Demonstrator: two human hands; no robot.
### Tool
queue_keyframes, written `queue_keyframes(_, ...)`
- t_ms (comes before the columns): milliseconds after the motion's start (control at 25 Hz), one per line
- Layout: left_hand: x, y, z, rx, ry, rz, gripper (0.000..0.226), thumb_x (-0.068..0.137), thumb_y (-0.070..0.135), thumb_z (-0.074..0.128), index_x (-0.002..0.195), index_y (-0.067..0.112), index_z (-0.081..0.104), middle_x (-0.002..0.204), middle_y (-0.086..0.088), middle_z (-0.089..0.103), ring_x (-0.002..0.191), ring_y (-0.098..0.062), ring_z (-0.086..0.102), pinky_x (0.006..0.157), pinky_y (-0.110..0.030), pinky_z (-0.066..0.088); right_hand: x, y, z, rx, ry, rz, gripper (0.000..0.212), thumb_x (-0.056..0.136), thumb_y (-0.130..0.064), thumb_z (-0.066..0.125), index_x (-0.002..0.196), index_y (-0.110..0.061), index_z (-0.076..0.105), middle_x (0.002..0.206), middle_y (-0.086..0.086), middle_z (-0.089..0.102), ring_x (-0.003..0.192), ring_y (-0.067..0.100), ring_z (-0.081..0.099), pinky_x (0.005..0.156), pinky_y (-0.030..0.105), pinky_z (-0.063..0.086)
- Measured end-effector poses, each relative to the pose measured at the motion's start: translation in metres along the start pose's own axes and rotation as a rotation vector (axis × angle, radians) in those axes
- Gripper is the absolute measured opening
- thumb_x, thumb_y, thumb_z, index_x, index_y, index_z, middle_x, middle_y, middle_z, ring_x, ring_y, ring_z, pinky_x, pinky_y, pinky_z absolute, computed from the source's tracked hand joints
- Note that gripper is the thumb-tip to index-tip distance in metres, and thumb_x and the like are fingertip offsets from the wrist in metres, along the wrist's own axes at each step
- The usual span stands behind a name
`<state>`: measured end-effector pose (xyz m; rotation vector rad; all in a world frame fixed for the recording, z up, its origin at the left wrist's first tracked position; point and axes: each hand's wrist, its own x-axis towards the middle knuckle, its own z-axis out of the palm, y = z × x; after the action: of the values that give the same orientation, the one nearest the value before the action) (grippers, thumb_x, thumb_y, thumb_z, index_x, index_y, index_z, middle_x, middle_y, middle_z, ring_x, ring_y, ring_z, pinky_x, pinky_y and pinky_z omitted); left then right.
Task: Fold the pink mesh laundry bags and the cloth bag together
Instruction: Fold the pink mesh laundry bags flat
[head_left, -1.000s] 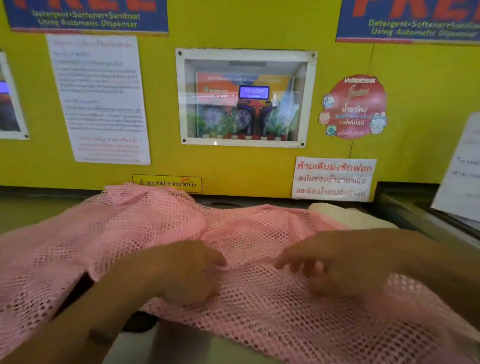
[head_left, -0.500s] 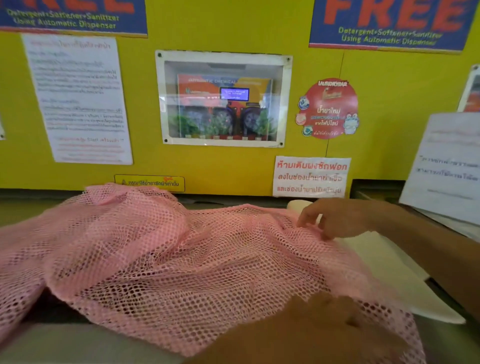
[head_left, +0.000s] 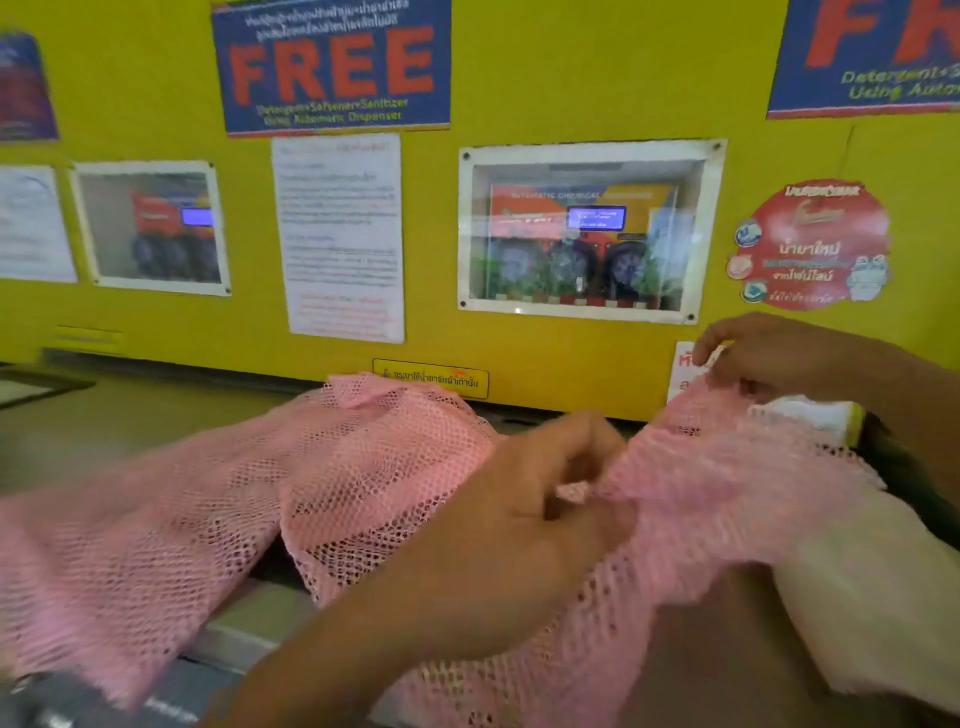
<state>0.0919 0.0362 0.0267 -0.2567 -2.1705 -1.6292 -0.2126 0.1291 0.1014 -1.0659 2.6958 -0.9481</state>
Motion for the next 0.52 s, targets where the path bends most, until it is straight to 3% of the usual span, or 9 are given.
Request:
queue_keyframes(120, -0.031, 0.020, -0.091, -0.240, 0.384, -0.049, 0.034, 0.069, 0.005, 0.058, 0.094, 0.021, 0.075, 0.095, -0.003, 0.076, 0.081, -0.020, 0.070, 0.073, -0.033, 0.052, 0.037, -0.049, 0.019, 0.172, 0.108, -0.001, 0.011, 0.088, -0.004, 0.062, 0.096, 0.001, 0.067, 0.073, 0.014, 0.062, 0.062, 0.023, 0.055, 0.056, 0.029, 0.041)
queue_keyframes(200, -0.047, 0.014, -0.129, -0.163, 0.574, -0.078, 0.041, 0.064, 0.005, 0.055, 0.094, 0.023, 0.076, 0.096, -0.007, 0.077, 0.083, -0.024, 0.072, 0.071, -0.036, 0.056, 0.053, -0.085, 0.049, 0.151, 0.132, -0.122, 0.014, 0.091, -0.012, 0.060, 0.091, -0.001, 0.069, 0.084, 0.015, 0.066, 0.074, 0.025, 0.066, 0.062, 0.030, 0.049)
queue_keyframes(280, -0.056, -0.008, -0.169, 0.257, 0.754, -0.210, 0.043, 0.064, 0.014, 0.053, 0.103, 0.023, 0.068, 0.097, -0.006, 0.074, 0.091, -0.029, 0.069, 0.076, -0.041, 0.056, 0.062, -0.122, 0.078, 0.534, 0.019, -0.115, 0.015, 0.092, -0.001, 0.052, 0.081, -0.005, 0.061, 0.077, 0.015, 0.058, 0.059, 0.018, 0.066, 0.052, 0.026, 0.051)
queue_keyframes(360, -0.069, -0.023, -0.197, 0.723, 0.751, -0.462, 0.042, 0.070, 0.019, 0.051, 0.112, 0.019, 0.057, 0.099, -0.005, 0.068, 0.092, -0.029, 0.064, 0.080, -0.040, 0.051, 0.065, -0.144, 0.110, 0.700, -0.061, -0.045, 0.014, 0.094, 0.000, 0.048, 0.093, -0.008, 0.059, 0.077, 0.012, 0.058, 0.062, 0.018, 0.065, 0.055, 0.030, 0.054)
queue_keyframes(440, -0.073, -0.036, -0.204, 0.961, 0.677, -0.586, 0.048, 0.080, 0.014, 0.054, 0.128, 0.017, 0.045, 0.110, -0.007, 0.061, 0.096, -0.026, 0.058, 0.082, -0.035, 0.046, 0.077, -0.148, 0.136, 0.452, -0.097, -0.016, 0.014, 0.095, -0.008, 0.049, 0.104, -0.007, 0.060, 0.079, 0.010, 0.060, 0.066, 0.022, 0.060, 0.058, 0.030, 0.049)
queue_keyframes(520, -0.067, -0.043, -0.201, 1.063, 0.646, -0.509, 0.063, 0.082, 0.015, 0.055, 0.142, 0.019, 0.035, 0.133, -0.012, 0.053, 0.115, -0.028, 0.051, 0.097, -0.042, 0.044, 0.084, -0.140, 0.151, 0.035, -0.109, -0.089, 0.024, 0.090, -0.010, 0.051, 0.108, 0.002, 0.063, 0.082, 0.015, 0.061, 0.070, 0.028, 0.057, 0.058, 0.033, 0.046)
